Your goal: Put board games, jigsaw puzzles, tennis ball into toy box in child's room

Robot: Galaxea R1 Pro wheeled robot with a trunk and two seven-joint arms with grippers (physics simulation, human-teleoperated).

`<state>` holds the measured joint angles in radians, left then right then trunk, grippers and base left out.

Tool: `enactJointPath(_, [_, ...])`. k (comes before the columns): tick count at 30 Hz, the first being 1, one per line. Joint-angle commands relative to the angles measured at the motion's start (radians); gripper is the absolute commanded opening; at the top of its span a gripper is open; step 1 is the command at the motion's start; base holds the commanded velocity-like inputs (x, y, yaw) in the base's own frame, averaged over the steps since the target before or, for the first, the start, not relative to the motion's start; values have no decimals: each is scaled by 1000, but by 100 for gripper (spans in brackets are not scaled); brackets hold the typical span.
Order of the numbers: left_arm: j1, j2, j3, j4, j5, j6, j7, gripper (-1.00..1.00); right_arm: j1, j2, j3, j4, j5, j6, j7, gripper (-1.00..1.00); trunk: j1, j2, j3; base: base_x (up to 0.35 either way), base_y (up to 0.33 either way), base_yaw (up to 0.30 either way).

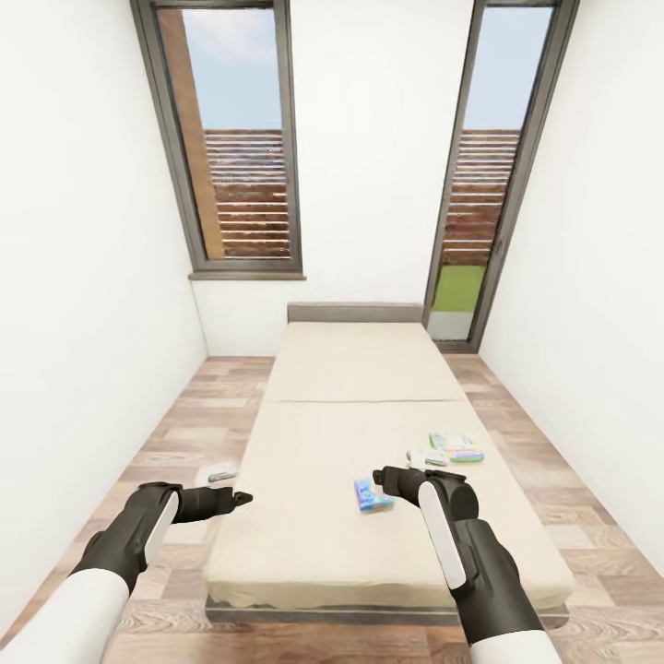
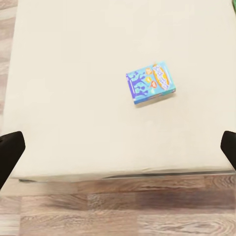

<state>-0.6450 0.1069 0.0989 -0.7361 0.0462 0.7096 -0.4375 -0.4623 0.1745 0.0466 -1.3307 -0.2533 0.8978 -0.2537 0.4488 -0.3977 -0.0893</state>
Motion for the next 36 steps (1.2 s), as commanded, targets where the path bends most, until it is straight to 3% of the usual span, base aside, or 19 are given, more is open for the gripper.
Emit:
enactJointPath(1, [-1,0,2,-1,5,8,-1,100,-1,0,1,-1,-11,3,-10,100,1,-2,-4,305,-7,0])
enactJointPath(17, [-1,0,2,-1,5,11,0,100,-1,0,1,2,-11,2,-10,100,1,-2,-30,234,70,0])
enactJointPath(36, [-1,-1,2,-1,4,10,0,100,-1,0,2,15,-11,3,-12,100,1,-2,-33,18,33,0])
